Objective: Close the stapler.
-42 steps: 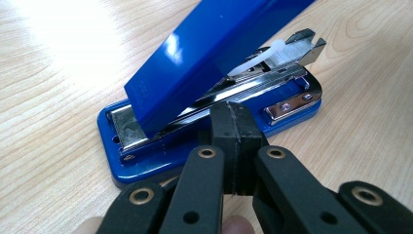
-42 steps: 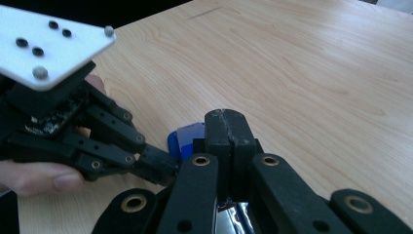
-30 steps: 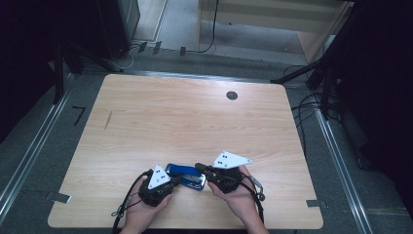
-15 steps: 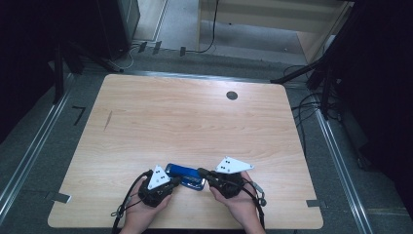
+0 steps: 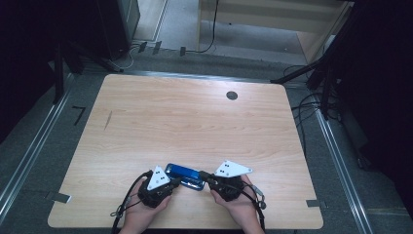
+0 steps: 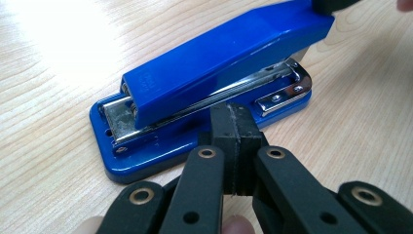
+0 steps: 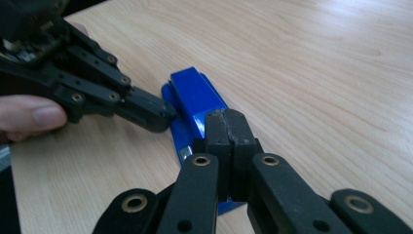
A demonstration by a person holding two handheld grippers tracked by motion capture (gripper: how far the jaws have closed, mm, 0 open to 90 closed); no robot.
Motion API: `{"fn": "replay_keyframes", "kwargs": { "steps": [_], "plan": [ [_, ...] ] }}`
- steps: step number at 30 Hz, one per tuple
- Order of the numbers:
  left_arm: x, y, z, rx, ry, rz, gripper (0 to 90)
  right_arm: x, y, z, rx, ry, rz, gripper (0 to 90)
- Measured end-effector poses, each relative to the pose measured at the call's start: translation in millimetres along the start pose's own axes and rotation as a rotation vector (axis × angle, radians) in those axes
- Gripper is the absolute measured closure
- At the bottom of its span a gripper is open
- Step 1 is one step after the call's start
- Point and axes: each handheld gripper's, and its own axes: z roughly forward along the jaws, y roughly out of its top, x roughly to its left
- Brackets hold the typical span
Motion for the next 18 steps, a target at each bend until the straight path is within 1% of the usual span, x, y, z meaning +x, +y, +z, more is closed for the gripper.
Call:
{"fn": "replay_keyframes", "kwargs": {
  "steps": [3,9,10,12,13,15,16,17,18],
  "plan": [
    [0.0,0.0,0.0,0.000,-0.001,-0.001,90.0,-1.0,-1.9,0.3,-0.006,0.003,0.017,90.0],
    [0.1,0.0,0.0,0.002,-0.001,0.001,90.0,-2.1,-4.6,0.3,-0.020,0.013,0.030,90.0],
    [0.0,-0.1,0.0,0.003,0.000,-0.001,90.0,-1.8,-5.2,0.9,-0.014,0.010,0.031,90.0],
    [0.0,0.0,0.1,0.006,0.001,0.001,90.0,0.3,-7.7,2.5,-0.024,0.014,0.038,90.0],
    [0.0,0.0,0.2,0.007,0.001,0.000,90.0,2.8,-8.0,2.8,-0.026,0.004,0.035,90.0],
    [-0.1,0.1,0.2,0.008,0.002,-0.001,90.0,5.5,-6.4,3.1,-0.016,-0.015,0.005,90.0],
    [-0.1,0.1,0.3,0.007,0.004,0.001,90.0,5.9,-5.5,3.3,-0.011,-0.018,0.001,90.0],
    [-0.1,0.1,0.2,0.008,0.004,0.001,90.0,5.2,-5.3,3.1,-0.009,-0.012,0.011,90.0],
    [0.0,0.1,0.3,0.007,0.003,-0.002,90.0,4.4,-5.8,2.8,-0.012,-0.007,0.034,90.0]
  ]
}}
